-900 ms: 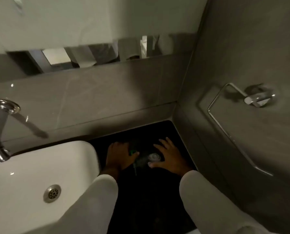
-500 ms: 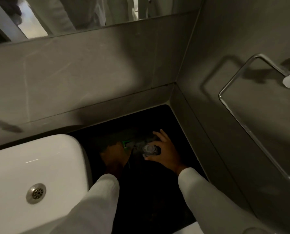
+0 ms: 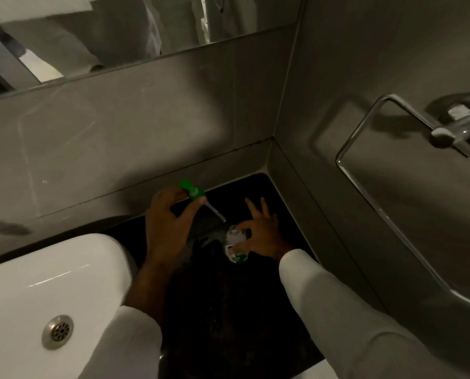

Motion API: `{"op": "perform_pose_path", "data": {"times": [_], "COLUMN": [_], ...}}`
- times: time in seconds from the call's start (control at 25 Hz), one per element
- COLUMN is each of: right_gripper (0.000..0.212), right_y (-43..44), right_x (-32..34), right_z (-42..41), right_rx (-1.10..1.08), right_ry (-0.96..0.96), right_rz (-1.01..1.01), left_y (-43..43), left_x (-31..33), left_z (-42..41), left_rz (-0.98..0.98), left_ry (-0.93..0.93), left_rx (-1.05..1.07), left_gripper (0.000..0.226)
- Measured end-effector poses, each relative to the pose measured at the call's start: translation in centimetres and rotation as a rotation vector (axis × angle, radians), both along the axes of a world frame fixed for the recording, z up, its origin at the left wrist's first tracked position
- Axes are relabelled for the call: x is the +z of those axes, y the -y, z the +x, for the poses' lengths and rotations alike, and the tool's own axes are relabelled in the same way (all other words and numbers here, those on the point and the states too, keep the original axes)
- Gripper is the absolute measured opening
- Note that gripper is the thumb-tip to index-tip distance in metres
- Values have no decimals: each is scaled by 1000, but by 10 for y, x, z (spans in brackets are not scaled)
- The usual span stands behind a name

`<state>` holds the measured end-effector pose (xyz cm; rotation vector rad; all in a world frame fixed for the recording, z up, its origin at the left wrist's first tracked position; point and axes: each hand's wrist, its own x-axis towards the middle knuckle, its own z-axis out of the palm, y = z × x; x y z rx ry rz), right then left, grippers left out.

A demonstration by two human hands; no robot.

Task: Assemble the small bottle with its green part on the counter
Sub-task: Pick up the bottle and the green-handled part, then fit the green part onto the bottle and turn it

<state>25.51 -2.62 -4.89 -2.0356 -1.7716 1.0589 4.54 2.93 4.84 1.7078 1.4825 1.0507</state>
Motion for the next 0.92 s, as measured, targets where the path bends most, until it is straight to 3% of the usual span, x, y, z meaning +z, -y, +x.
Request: {"op": "perform_pose_path", "data": {"times": [0.6,0.92], "right_gripper": [50,62], "right_y": [-1,1], "right_x": [1,-1], "right_z": [2,-6], "right_rx": [-5,-36], "right_ry": [-11,-36], "right_rz": [-44,-68], "left_y": [3,15], "left_x": [-7,-52], "left_z": [29,34], "left_rz": [9,-210], "left_ry": [-145,-207], "left_rx": [-254,-386], "left_gripper": [31,26]}}
